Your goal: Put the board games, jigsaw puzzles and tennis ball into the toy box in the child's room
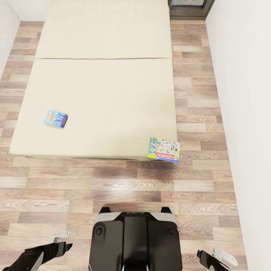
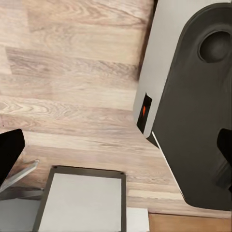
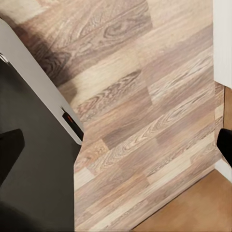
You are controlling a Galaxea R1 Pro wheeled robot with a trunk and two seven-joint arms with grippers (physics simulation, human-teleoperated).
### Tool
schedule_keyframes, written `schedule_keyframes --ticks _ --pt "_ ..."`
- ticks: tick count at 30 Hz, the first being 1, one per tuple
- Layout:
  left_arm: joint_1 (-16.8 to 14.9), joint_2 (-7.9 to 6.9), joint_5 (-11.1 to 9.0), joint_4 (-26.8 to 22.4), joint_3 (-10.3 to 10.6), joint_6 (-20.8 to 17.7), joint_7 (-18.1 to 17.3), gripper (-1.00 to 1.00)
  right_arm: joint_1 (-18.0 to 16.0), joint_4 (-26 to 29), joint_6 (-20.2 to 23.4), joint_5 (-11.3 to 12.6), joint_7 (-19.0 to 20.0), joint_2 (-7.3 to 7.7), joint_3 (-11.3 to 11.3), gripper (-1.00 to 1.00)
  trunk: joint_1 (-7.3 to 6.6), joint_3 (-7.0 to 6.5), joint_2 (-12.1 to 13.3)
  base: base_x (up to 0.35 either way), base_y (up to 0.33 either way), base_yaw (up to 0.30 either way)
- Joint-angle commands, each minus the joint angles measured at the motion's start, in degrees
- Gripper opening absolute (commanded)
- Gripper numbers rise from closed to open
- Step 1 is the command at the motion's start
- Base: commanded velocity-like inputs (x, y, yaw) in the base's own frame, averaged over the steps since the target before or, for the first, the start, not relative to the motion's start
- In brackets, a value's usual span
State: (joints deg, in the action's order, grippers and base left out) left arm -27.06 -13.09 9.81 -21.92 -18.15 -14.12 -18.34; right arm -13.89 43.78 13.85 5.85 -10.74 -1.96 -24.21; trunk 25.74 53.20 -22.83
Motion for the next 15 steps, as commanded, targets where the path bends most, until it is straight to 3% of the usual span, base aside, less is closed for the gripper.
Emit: schedule_keyframes --ticks 1,8,15 --pt "0.0 0.07 0.6 -0.1 -0.5 -0.1 0.4 1.00 0.0 -0.5 -0.3 0.6 -0.2 -0.03 -0.1 1.00 0.04 -0.03 -0.1 0.000 0.000 0.000" --pt "0.0 0.69 0.5 0.1 -0.5 1.1 4.6 1.00 -0.1 -5.1 -5.5 0.4 -0.2 0.08 -0.1 1.00 0.04 -0.55 -0.1 0.000 0.000 0.000" --pt "0.0 0.84 0.6 0.1 -0.8 1.3 5.6 1.00 -0.1 -6.5 -7.0 0.4 -0.2 0.52 -0.1 1.00 0.04 -1.00 -0.1 0.000 0.000 0.000"
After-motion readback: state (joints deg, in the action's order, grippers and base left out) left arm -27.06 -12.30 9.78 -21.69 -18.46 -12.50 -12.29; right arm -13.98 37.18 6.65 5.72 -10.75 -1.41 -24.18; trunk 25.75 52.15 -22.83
